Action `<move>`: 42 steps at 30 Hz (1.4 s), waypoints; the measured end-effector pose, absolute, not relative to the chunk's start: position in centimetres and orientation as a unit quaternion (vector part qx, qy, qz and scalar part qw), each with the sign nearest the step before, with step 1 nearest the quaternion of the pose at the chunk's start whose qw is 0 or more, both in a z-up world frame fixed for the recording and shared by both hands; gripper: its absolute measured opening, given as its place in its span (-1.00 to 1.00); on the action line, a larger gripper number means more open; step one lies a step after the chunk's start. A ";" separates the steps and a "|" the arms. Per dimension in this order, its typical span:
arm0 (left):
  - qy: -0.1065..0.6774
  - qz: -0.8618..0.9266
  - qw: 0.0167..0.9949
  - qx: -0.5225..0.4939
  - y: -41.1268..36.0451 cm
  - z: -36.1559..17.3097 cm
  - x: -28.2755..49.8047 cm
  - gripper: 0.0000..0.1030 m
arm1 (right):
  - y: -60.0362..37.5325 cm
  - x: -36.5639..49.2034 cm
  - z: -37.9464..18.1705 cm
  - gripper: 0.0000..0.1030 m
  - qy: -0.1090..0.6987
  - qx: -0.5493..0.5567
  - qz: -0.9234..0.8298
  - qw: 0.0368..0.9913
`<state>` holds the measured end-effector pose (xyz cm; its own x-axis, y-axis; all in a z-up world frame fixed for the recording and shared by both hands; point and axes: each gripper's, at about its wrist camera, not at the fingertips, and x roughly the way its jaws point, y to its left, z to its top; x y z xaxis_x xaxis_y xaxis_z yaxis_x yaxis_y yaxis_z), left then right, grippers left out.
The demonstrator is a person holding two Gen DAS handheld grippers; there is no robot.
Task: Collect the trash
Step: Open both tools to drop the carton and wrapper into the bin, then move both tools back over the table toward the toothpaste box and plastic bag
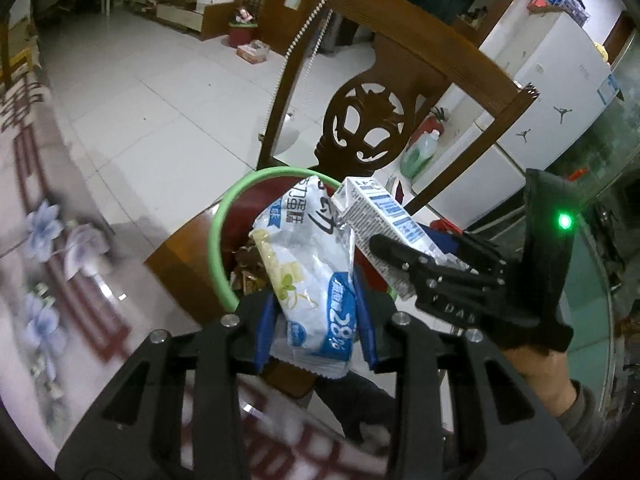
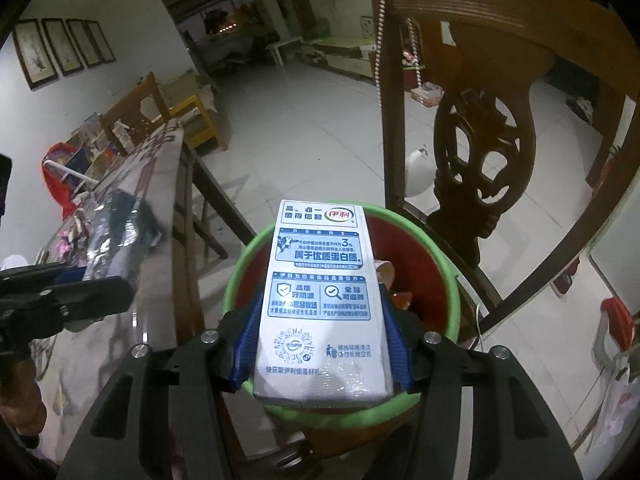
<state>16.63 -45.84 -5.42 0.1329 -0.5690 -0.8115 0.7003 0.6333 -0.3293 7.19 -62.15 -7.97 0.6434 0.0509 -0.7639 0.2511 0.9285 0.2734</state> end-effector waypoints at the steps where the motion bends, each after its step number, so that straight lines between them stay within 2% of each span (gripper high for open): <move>1: 0.509 -0.424 0.746 0.065 -46.3 -5.8 16.8 -0.37 | -62.5 7.3 -8.2 -0.01 0.419 0.182 -0.057 0.888; 5: 0.525 -0.421 0.737 0.066 -47.9 -7.5 17.5 -0.34 | -63.2 7.6 -9.0 0.00 0.421 0.185 -0.061 0.886; 7: 0.532 -0.417 0.734 0.061 -48.3 -8.1 18.0 -0.06 | -63.6 7.6 -9.4 0.00 0.423 0.187 -0.065 0.884; 8: 0.534 -0.416 0.734 0.057 -48.2 -8.2 18.1 0.01 | -63.7 7.7 -9.5 0.01 0.424 0.188 -0.067 0.883; 10: 0.539 -0.412 0.733 0.052 -48.3 -8.5 18.5 0.34 | -64.1 7.8 -9.9 0.02 0.427 0.188 -0.071 0.882; 13: 0.536 -0.403 0.740 0.047 -47.8 -8.3 18.6 0.65 | -64.3 7.6 -9.9 0.21 0.423 0.191 -0.076 0.882; 15: 0.531 -0.393 0.749 0.047 -46.9 -7.9 18.6 0.76 | -64.2 7.5 -9.8 0.50 0.420 0.191 -0.079 0.884; 16: 0.528 -0.388 0.754 0.046 -46.5 -7.6 18.6 0.82 | -64.2 7.5 -9.8 0.55 0.418 0.190 -0.081 0.885; 17: 0.525 -0.384 0.758 0.045 -46.2 -7.5 18.6 0.85 | -64.1 7.6 -9.8 0.63 0.417 0.189 -0.081 0.885; 23: 0.494 -0.357 0.791 0.040 -41.9 -5.1 18.1 0.89 | -62.7 7.5 -8.5 0.81 0.408 0.180 -0.073 0.892; 30: 0.462 -0.321 0.827 0.016 -35.0 -1.6 16.6 0.89 | -56.2 7.6 -5.5 0.84 0.402 0.145 -0.029 0.904; 42: 0.439 -0.219 0.871 -0.031 -17.8 1.7 13.0 0.89 | -40.6 8.4 -2.3 0.85 0.406 0.084 0.078 0.907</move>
